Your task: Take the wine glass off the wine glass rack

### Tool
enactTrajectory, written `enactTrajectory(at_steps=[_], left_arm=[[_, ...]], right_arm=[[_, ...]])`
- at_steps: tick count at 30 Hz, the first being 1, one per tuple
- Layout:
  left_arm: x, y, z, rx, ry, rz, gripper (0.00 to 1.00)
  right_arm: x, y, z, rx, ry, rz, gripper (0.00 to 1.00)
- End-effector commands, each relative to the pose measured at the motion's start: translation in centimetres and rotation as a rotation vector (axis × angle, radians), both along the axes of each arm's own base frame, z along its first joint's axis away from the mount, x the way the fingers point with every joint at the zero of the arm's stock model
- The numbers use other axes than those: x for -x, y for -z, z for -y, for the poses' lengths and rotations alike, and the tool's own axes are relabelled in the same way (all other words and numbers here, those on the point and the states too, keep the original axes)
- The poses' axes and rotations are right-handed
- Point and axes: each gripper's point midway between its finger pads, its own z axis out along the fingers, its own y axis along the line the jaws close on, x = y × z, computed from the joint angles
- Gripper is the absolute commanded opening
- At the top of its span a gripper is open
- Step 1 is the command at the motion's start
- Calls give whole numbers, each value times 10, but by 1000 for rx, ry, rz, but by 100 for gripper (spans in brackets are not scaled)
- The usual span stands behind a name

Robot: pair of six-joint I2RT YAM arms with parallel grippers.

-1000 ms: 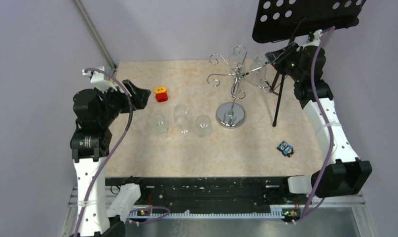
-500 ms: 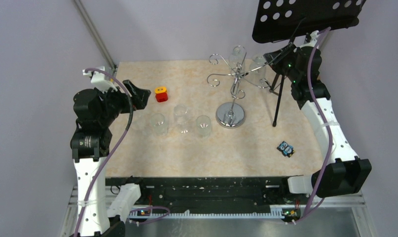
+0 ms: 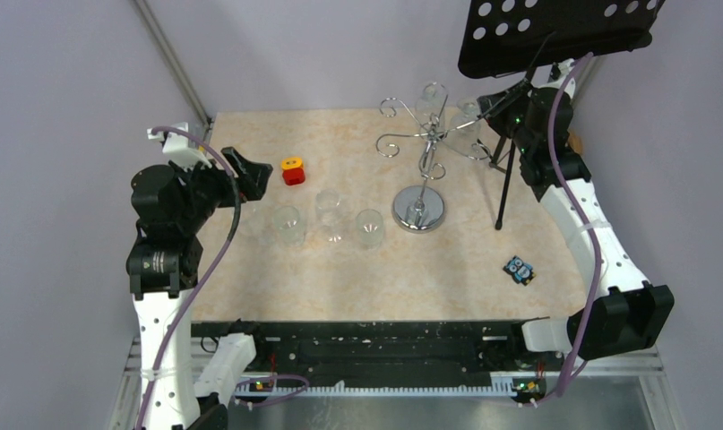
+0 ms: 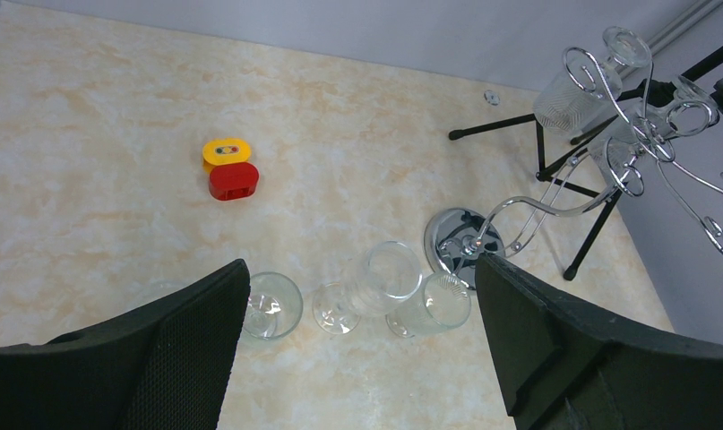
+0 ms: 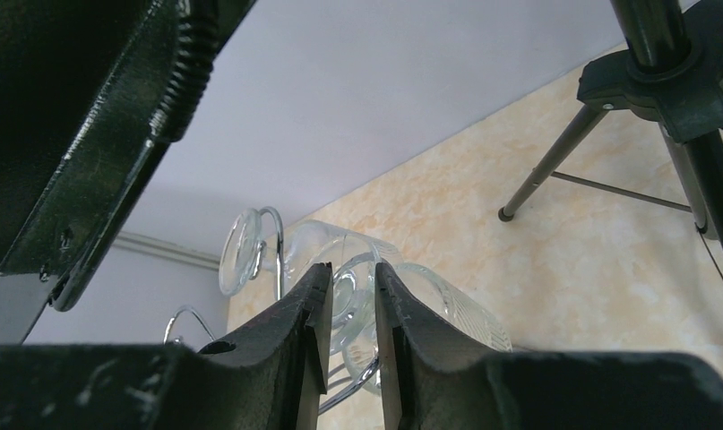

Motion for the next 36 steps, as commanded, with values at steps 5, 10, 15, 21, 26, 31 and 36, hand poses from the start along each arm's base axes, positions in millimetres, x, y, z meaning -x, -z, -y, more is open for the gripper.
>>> enactTrajectory(at_steps=[5,10,15,21,26,31,36], left_arm=[[1,-7,-4,-19,-15,36,99],[1,-7,-4,-19,-17,36,99],[1,-7,-4,-20,-19,36,99],[0,-6,-5,-20,-21,33,99],[0,-7,-4,-18,-19,35,99],[1,-7,-4,-17,-20,34,99],[1,-6,-4,-17,-21,35,99]], right_arm=[[8,-8,-10,-14,-11,1,28],[11,-12,-8,-24,1,10,30],[14,-18,-4,-31,25,35,31],[18,-21,-2,-57,54,40,28],[23,-21,-3,-106,64,21,25],[29,-18,0,-156,104,-6,21],[34,-17,0,-208,111,-23,21]])
